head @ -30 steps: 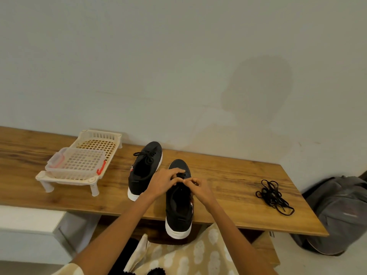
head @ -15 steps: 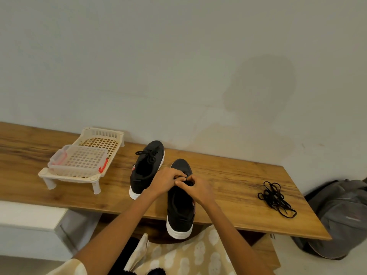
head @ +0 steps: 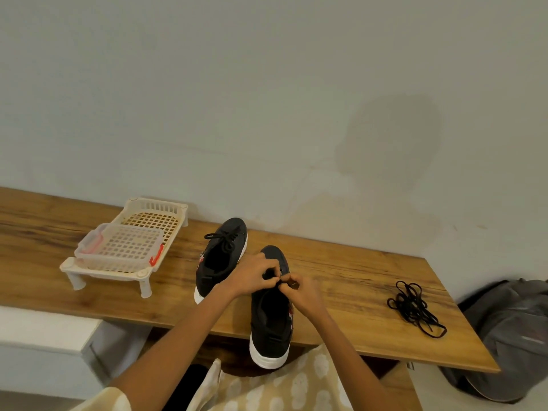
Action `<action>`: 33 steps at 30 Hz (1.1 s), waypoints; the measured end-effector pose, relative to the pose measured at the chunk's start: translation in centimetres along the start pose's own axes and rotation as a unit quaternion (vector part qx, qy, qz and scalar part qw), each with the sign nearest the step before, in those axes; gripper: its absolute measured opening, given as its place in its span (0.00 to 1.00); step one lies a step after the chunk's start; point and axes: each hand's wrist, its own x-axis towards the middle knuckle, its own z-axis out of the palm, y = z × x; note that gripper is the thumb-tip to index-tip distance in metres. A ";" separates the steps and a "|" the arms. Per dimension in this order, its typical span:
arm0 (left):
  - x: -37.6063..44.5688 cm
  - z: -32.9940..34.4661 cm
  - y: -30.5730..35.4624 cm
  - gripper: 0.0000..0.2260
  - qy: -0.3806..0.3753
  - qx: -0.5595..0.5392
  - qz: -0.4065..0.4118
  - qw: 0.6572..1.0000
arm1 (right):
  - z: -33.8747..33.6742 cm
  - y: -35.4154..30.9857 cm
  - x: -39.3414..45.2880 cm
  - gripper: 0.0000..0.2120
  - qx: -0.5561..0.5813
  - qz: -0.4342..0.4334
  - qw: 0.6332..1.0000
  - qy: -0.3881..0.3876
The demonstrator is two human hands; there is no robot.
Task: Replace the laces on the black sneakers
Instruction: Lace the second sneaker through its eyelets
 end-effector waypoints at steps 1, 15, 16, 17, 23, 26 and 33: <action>-0.1 0.4 0.0 0.05 0.007 -0.008 -0.005 1.000 | -0.1 0.0 -0.1 0.05 0.014 -0.007 1.000 -0.008; 0.4 0.1 -0.1 0.06 -0.029 -0.068 -0.008 0.997 | -0.5 0.4 0.0 0.07 -0.006 -0.018 1.000 -0.016; 0.6 -0.1 -0.1 0.09 -0.045 -0.047 -0.003 0.998 | -0.6 0.3 0.1 0.07 -0.031 -0.017 0.999 -0.017; 0.8 -0.4 0.0 0.10 -0.067 -0.013 0.003 0.998 | -0.6 0.3 0.2 0.07 -0.061 -0.017 0.998 -0.016; 1.8 -1.2 -0.2 0.18 -0.122 -0.045 -0.051 0.990 | 0.2 -1.0 0.1 0.04 -0.188 -0.050 0.980 0.030; 2.2 -2.0 0.0 0.22 -0.142 -0.140 -0.122 0.972 | 0.4 -1.2 -0.2 0.02 -0.193 -0.052 0.979 0.045; 3.8 -2.4 -0.6 0.08 -0.250 -0.125 -0.162 0.946 | 0.9 -0.3 -0.8 0.04 -0.166 -0.066 0.982 0.068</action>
